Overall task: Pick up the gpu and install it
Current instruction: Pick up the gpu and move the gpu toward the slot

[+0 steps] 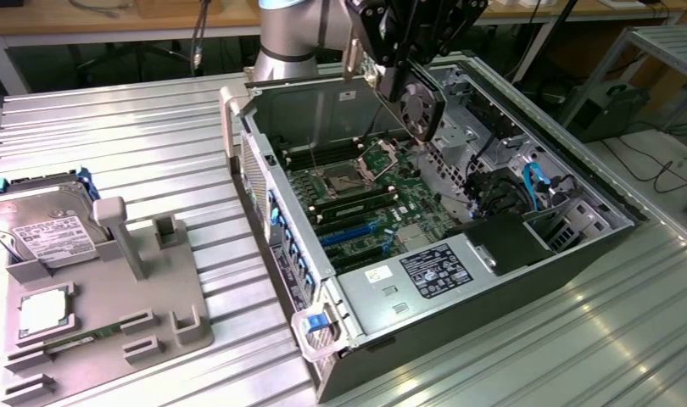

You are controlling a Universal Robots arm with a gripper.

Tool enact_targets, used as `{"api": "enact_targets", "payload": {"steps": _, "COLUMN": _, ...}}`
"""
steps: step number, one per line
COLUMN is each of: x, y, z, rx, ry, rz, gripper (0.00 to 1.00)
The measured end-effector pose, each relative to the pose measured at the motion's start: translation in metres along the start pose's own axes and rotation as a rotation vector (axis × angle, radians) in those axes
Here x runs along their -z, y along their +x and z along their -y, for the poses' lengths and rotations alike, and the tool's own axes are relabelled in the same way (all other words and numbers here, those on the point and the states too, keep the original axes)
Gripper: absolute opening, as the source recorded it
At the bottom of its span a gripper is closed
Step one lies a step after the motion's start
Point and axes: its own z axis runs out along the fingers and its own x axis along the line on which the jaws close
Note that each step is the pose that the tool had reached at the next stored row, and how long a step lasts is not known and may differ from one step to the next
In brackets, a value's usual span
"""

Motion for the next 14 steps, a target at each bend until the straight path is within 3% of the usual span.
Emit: {"api": "enact_targets", "payload": {"steps": 14, "x": -0.0008, "y": -0.026, "z": 0.0008, "rx": 0.0, "ry": 0.0, "rz": 0.0001, "gripper": 0.28}}
